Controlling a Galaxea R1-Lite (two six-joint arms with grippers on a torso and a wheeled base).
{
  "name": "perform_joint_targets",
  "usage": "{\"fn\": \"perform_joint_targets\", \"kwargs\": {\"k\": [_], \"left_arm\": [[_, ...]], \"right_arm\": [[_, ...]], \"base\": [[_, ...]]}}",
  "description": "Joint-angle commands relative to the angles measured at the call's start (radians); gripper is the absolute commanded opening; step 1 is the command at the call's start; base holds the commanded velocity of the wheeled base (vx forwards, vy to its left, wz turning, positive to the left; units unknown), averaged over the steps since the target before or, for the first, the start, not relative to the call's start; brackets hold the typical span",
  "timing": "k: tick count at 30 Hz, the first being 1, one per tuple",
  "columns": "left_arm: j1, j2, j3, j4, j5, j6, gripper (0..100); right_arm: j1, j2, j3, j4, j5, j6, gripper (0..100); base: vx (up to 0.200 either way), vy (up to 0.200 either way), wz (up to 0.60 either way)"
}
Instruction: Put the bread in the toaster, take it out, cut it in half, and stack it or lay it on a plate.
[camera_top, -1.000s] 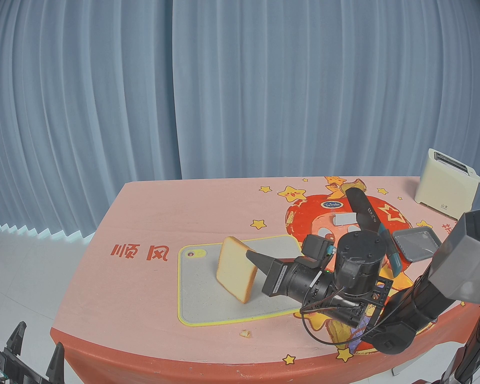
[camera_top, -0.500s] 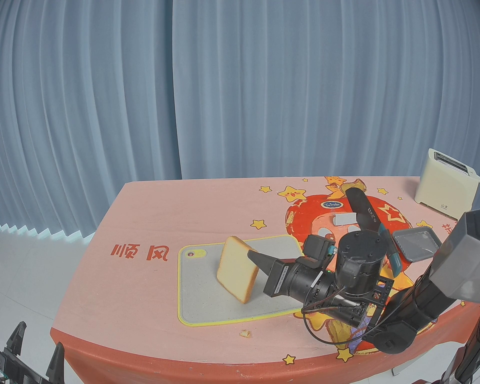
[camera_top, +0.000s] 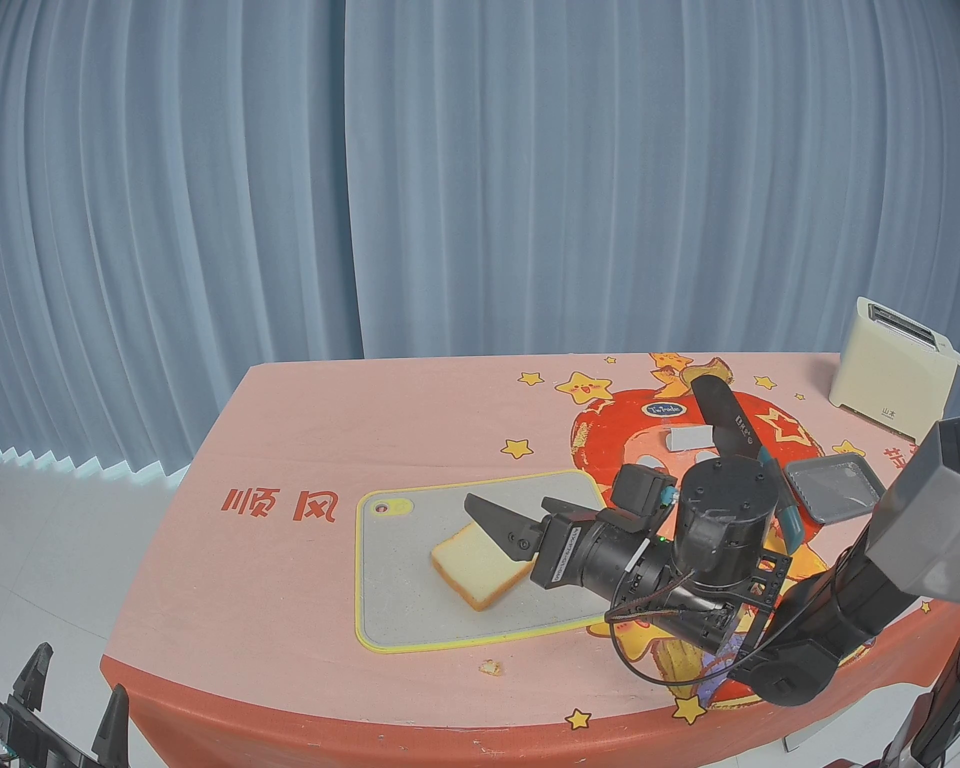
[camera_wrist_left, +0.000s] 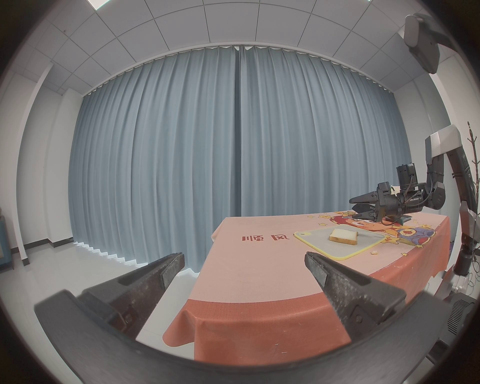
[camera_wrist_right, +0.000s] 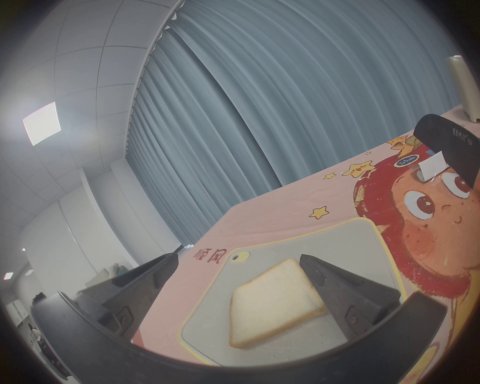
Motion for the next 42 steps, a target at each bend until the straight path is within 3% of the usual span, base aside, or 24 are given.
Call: {"fn": "perform_joint_targets", "kwargs": {"k": [1,6,19,34,42], "left_arm": [[0.0,-0.005,0.018,-0.002,0.0,-0.001,100],[0.002,-0.005,0.018,0.0,0.0,-0.001,100],[0.0,-0.005,0.018,0.0,0.0,-0.001,100],[0.0,-0.005,0.018,0.0,0.0,-0.001,100],[0.002,-0.005,0.018,0.0,0.0,-0.001,100]], "right_arm": [[-0.008,-0.012,0.002,0.023,-0.009,-0.018,100],[-0.005,-0.037,-0.007,0.096,-0.025,-0.021,100],[-0.014,-0.092,-0.013,0.102,-0.039,-0.036,100],[-0.049,-0.192,0.002,0.089,-0.045,-0.205,100],[-0.056,-0.262,0.001,0.1,-0.052,-0.266,100]], "base": [[0.0,0.0,0.0],[0.0,0.0,0.0],[0.0,0.0,0.0],[0.0,0.0,0.0],[0.0,0.0,0.0]]}}
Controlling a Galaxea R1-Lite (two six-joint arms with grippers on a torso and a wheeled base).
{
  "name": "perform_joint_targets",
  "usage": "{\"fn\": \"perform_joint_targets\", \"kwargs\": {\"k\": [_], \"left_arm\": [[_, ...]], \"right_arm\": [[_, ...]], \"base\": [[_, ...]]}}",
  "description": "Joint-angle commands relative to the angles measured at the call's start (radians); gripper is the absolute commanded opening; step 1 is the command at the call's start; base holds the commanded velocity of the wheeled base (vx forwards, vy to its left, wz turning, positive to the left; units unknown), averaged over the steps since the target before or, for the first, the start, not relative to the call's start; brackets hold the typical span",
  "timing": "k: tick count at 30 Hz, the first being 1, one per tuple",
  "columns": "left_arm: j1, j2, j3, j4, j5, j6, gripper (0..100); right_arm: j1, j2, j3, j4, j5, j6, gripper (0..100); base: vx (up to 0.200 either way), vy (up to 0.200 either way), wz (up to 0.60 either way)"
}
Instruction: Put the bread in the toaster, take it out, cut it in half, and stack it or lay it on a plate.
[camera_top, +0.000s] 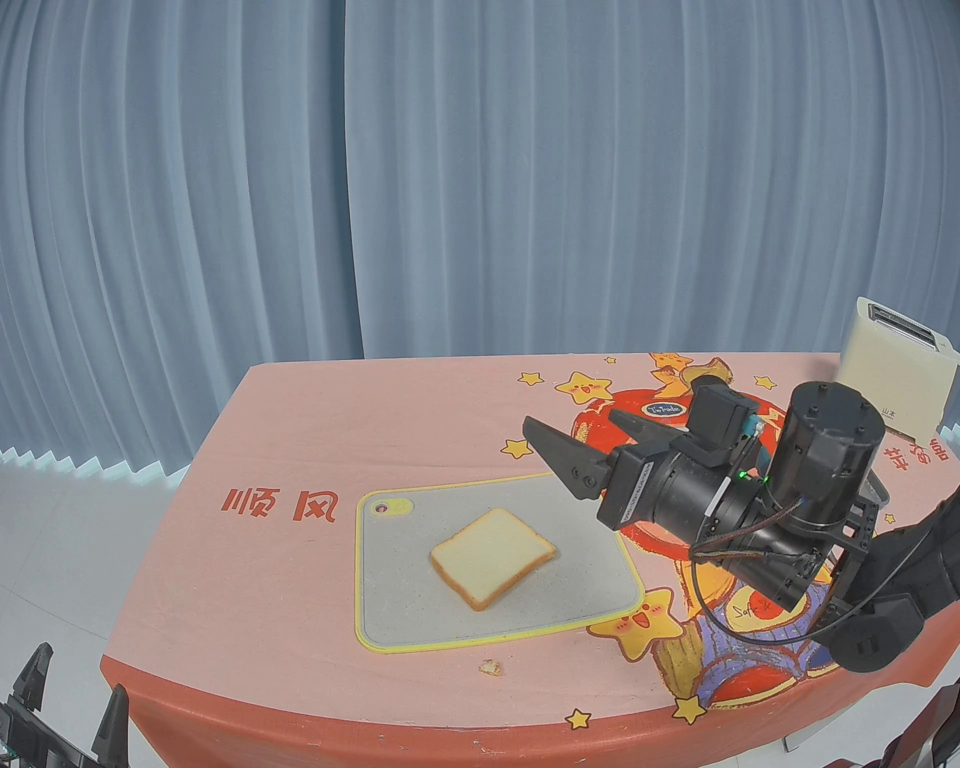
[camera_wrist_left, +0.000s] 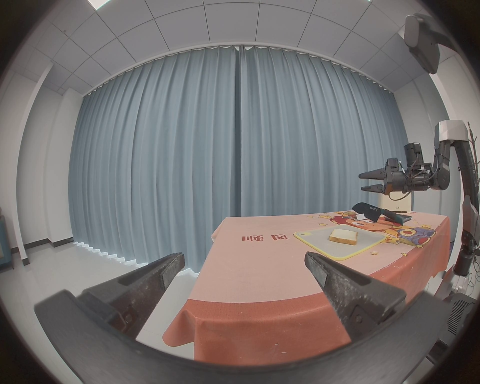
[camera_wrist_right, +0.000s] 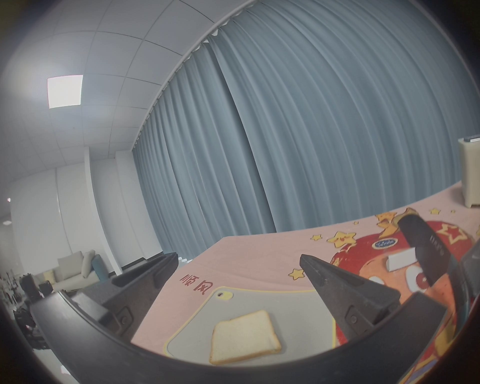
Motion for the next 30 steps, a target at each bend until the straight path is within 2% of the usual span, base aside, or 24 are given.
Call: {"fn": "perform_joint_targets", "kwargs": {"k": [1,6,14,20,26,30], "left_arm": [[-0.001,-0.005,0.018,0.0,0.0,0.0,100],[0.001,-0.005,0.018,0.0,0.0,-0.002,100],[-0.001,-0.005,0.018,0.0,0.0,0.0,100],[0.001,-0.005,0.018,0.0,0.0,0.0,100],[0.001,-0.005,0.018,0.0,0.002,0.0,100],[0.001,-0.005,0.018,0.0,0.0,0.0,100]], "right_arm": [[-0.008,-0.047,-0.003,0.005,-0.011,-0.032,100],[-0.025,-0.047,-0.014,0.006,-0.076,-0.076,100],[-0.051,-0.121,-0.014,0.041,-0.077,-0.118,100],[-0.094,-0.21,-0.012,0.21,-0.094,-0.195,100],[-0.115,-0.233,-0.012,0.284,-0.14,-0.207,100],[-0.138,-0.254,-0.01,0.318,-0.14,-0.208,100]], "base": [[0.0,0.0,0.0],[0.0,0.0,0.0],[0.0,0.0,0.0],[0.0,0.0,0.0],[0.0,0.0,0.0],[0.0,0.0,0.0]]}}
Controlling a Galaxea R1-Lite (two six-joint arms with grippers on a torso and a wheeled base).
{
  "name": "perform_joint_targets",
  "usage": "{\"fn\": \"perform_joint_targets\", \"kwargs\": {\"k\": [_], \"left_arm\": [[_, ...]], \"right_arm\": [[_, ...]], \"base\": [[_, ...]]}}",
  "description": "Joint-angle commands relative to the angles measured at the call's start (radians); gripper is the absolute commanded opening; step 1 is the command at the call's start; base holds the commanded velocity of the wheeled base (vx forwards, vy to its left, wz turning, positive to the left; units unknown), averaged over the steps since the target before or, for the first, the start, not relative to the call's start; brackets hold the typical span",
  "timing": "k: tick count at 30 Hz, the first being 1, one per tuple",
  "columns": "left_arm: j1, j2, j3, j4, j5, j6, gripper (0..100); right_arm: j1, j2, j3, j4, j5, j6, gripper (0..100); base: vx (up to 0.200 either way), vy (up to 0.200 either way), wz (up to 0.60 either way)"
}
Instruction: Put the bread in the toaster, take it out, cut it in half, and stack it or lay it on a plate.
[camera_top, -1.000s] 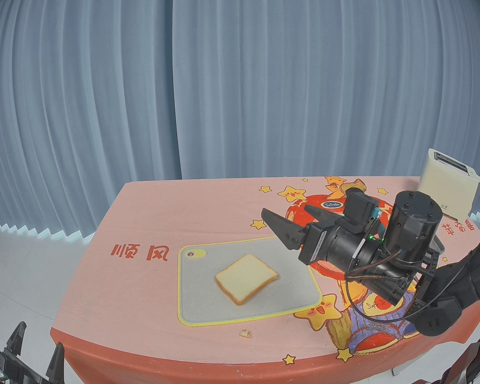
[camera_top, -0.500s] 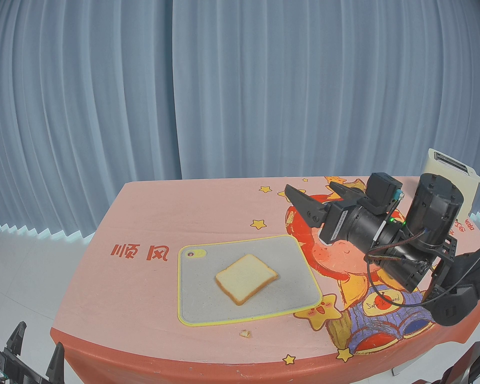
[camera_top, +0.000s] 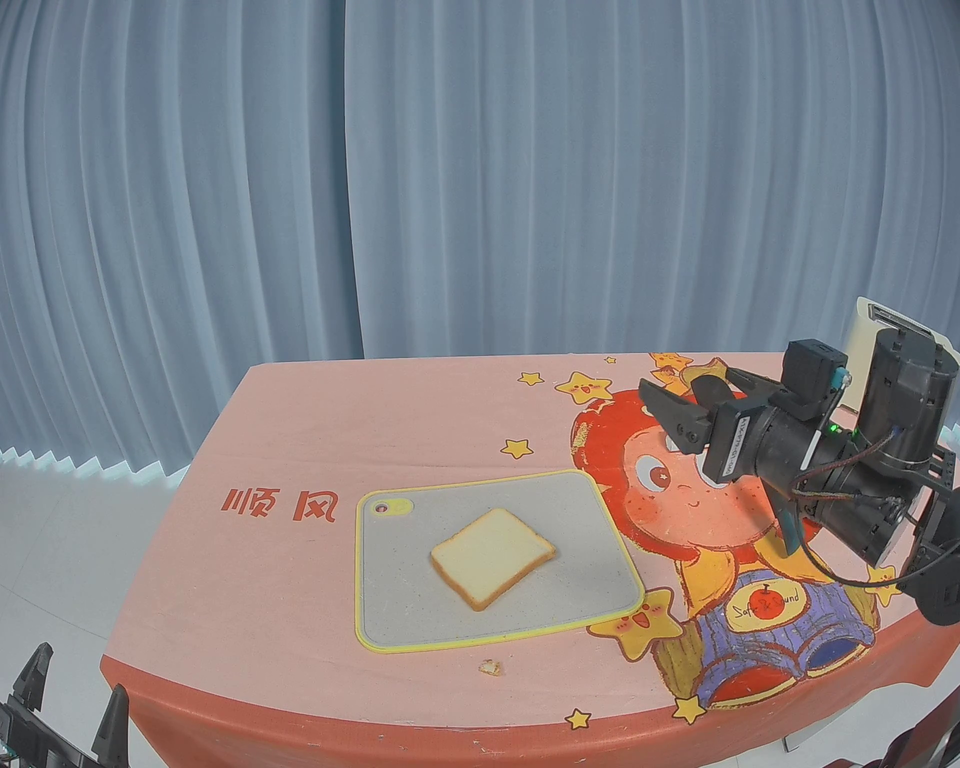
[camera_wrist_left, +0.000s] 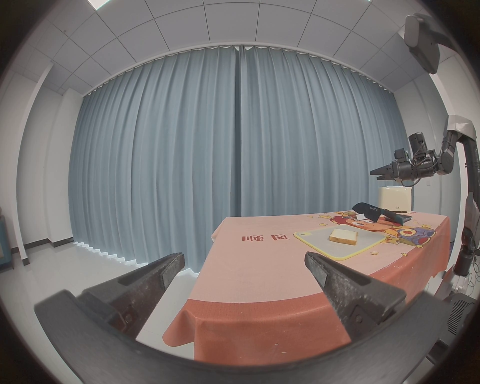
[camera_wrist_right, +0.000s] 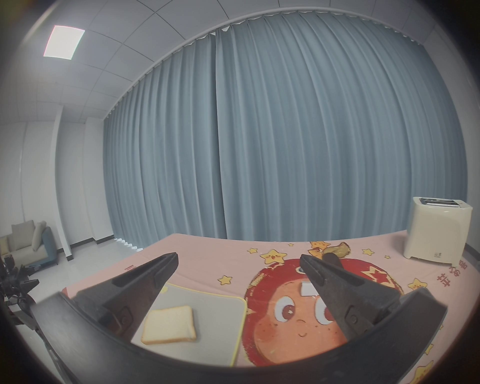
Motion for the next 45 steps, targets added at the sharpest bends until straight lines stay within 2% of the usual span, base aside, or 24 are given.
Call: {"fn": "perform_joint_targets", "kwargs": {"k": [1,8,35,45], "left_arm": [[0.001,-0.005,0.018,0.0,0.0,0.0,100],[0.001,-0.005,0.018,0.0,0.0,0.0,100],[0.001,-0.005,0.018,0.0,0.0,0.0,100],[0.001,-0.005,0.018,0.0,0.0,0.0,100]], "right_arm": [[-0.023,-0.039,-0.001,0.029,-0.001,0.0,100],[-0.033,-0.078,-0.002,0.095,0.0,-0.007,100],[-0.036,-0.1,-0.002,0.097,0.0,-0.008,100],[-0.106,-0.086,0.003,0.1,0.011,-0.019,100]], "base": [[0.0,0.0,0.0],[0.0,0.0,0.0],[0.0,0.0,0.0],[0.0,0.0,0.0]]}}
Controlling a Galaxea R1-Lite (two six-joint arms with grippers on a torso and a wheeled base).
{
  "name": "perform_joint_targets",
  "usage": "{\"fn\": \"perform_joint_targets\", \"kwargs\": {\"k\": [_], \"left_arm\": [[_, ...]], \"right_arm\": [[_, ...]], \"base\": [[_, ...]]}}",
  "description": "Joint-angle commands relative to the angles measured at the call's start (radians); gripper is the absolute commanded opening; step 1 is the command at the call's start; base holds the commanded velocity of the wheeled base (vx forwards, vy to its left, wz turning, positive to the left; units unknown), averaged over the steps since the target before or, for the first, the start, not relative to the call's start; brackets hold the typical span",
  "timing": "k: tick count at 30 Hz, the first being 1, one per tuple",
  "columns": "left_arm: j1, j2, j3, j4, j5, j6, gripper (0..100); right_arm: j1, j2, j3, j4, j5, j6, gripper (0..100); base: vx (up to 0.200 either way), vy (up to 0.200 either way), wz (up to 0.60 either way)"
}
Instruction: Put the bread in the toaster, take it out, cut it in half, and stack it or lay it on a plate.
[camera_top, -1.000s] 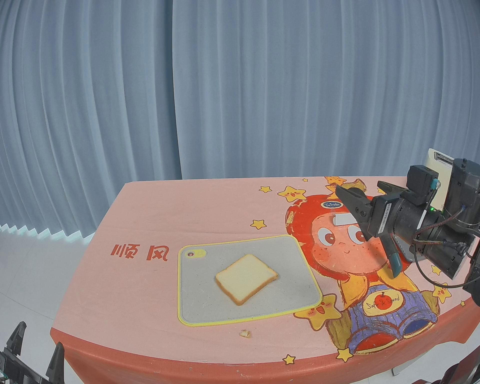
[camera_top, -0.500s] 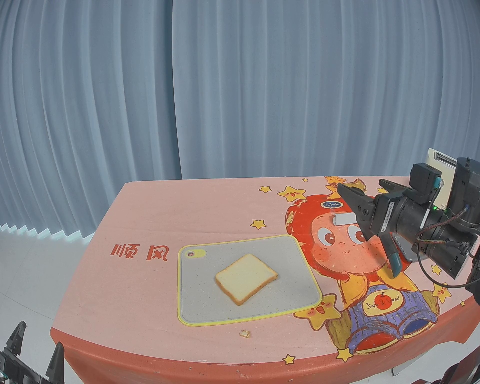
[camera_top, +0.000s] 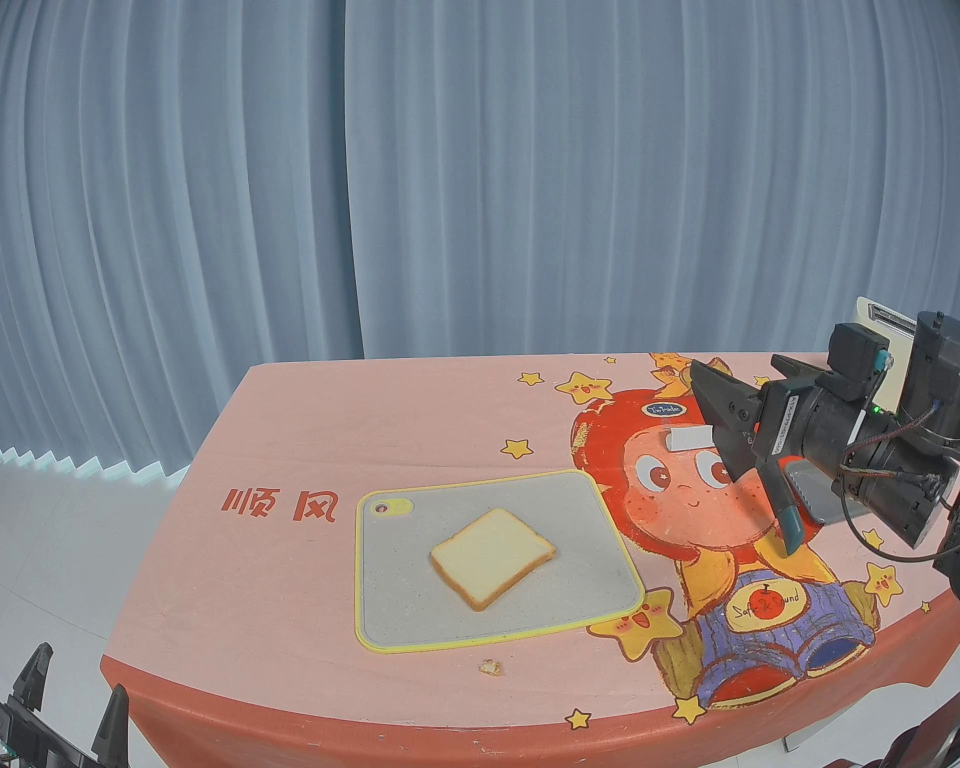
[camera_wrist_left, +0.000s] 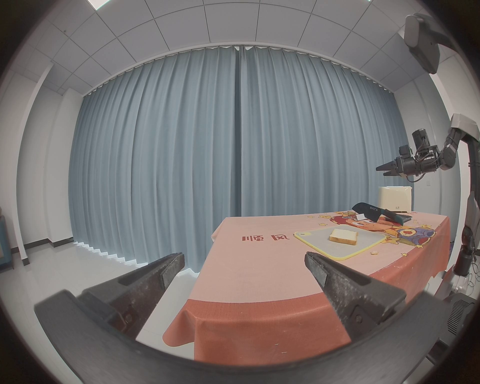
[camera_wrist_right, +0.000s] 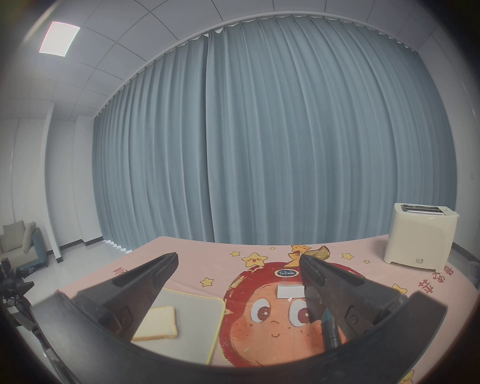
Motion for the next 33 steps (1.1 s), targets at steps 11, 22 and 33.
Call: {"fn": "perform_joint_targets", "kwargs": {"k": [11,22,33], "left_arm": [[0.001,-0.005,0.018,0.0,0.0,0.0,100],[0.001,-0.005,0.018,0.0,0.0,0.0,100],[0.001,-0.005,0.018,0.0,0.0,0.0,100]], "right_arm": [[-0.065,-0.003,-0.014,0.153,0.006,-0.001,100],[-0.089,-0.017,0.007,0.235,0.004,-0.003,100],[-0.14,-0.015,0.041,0.255,0.002,-0.001,100]], "base": [[0.0,0.0,0.0],[0.0,0.0,0.0],[0.0,0.0,0.0]]}}
